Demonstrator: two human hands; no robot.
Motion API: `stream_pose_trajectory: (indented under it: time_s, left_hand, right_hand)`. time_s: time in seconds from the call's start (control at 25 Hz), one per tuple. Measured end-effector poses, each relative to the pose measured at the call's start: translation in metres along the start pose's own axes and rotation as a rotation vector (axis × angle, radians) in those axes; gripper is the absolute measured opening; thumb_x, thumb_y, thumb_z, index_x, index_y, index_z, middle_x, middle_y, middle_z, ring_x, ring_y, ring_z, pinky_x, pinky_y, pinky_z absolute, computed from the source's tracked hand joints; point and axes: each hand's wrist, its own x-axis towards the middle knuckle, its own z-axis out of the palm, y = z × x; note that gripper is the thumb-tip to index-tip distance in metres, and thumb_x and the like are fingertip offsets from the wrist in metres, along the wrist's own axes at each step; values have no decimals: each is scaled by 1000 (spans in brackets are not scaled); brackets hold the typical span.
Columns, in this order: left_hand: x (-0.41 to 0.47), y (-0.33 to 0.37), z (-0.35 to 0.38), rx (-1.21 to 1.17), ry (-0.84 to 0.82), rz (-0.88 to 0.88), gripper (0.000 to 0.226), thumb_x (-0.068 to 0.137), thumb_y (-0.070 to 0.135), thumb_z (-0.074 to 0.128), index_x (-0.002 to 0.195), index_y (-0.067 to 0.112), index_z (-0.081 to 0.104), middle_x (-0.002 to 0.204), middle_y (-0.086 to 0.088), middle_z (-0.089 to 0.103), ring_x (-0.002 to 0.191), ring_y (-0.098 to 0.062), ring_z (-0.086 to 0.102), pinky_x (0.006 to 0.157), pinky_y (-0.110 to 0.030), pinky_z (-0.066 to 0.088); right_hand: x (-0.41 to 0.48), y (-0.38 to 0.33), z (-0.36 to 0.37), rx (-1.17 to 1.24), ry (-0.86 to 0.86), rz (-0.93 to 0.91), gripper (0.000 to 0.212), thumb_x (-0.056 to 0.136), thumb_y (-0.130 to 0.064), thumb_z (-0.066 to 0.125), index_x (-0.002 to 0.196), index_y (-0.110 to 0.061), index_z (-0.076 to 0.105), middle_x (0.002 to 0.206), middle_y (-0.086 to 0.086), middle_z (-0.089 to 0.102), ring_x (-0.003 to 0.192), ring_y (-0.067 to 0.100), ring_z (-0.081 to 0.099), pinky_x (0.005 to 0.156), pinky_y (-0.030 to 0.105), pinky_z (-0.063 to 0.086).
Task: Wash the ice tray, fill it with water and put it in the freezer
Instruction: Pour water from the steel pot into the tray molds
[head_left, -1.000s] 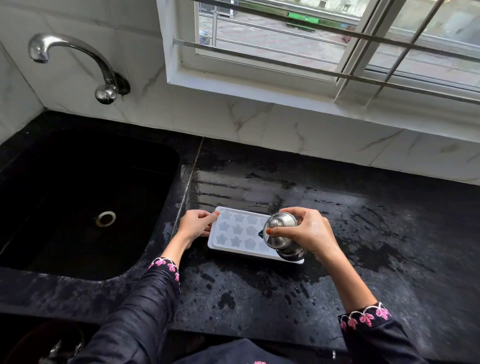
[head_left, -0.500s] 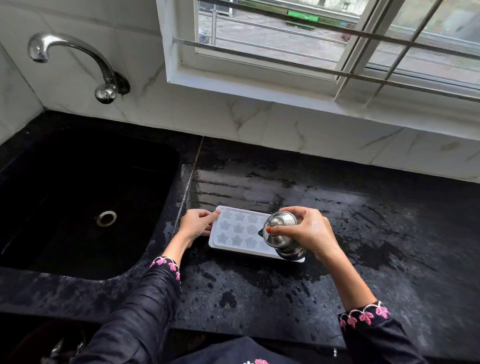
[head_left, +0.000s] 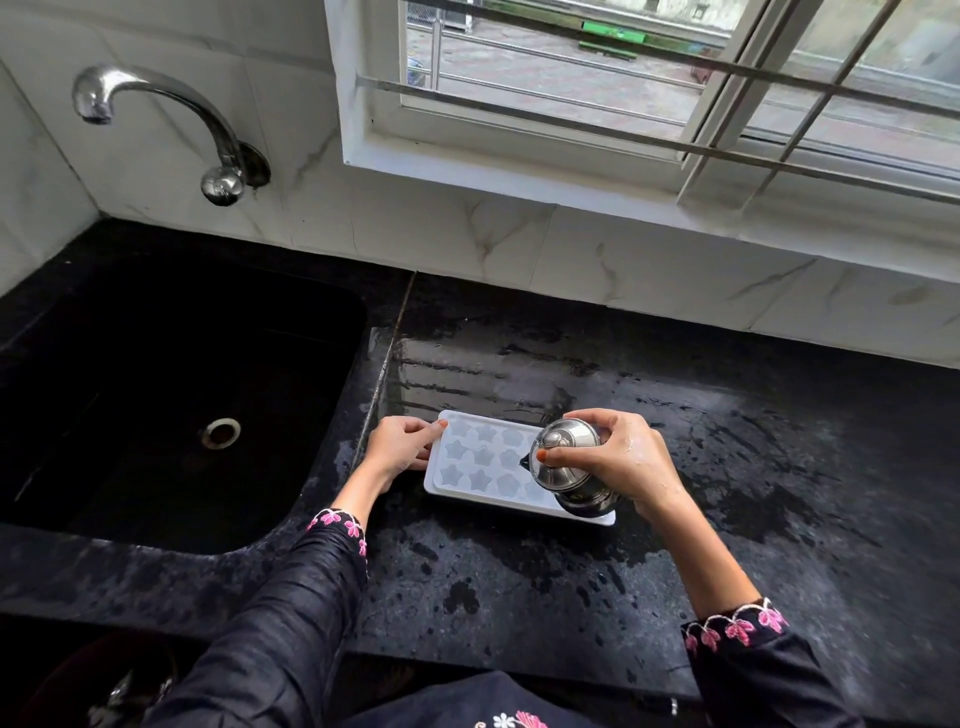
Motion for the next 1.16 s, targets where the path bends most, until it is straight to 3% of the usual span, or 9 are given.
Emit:
stream_pose_trajectory:
  time_s: [0.28, 0.72, 1.16]
  left_hand:
    - [1, 0, 2, -25, -7, -16, 28, 89, 28, 70, 85, 0, 72, 81, -13, 72, 66, -18, 65, 54, -24, 56]
    - [2, -1, 1, -23, 3, -10, 31, 88, 29, 71, 86, -2, 73, 79, -9, 73, 65, -16, 66, 56, -27, 56]
    - [2, -1, 1, -22, -1, -11, 26, 88, 29, 71, 81, 3, 73, 78, -8, 74, 64, -14, 69, 57, -27, 56]
  right_hand:
    - [3, -10, 7, -18, -35, -16, 52, 58, -44, 91, 105, -32, 74, 88, -13, 72, 85, 1, 62, 68, 21, 48]
    - [5, -18, 18, -48, -48, -37, 54, 58, -45, 91, 107, -32, 73, 93, -10, 74, 94, 10, 66, 83, 30, 55]
    - [7, -21, 16, -73, -45, -56, 59, 59, -45, 91, 113, -27, 73, 92, -9, 74, 86, 6, 65, 72, 22, 49]
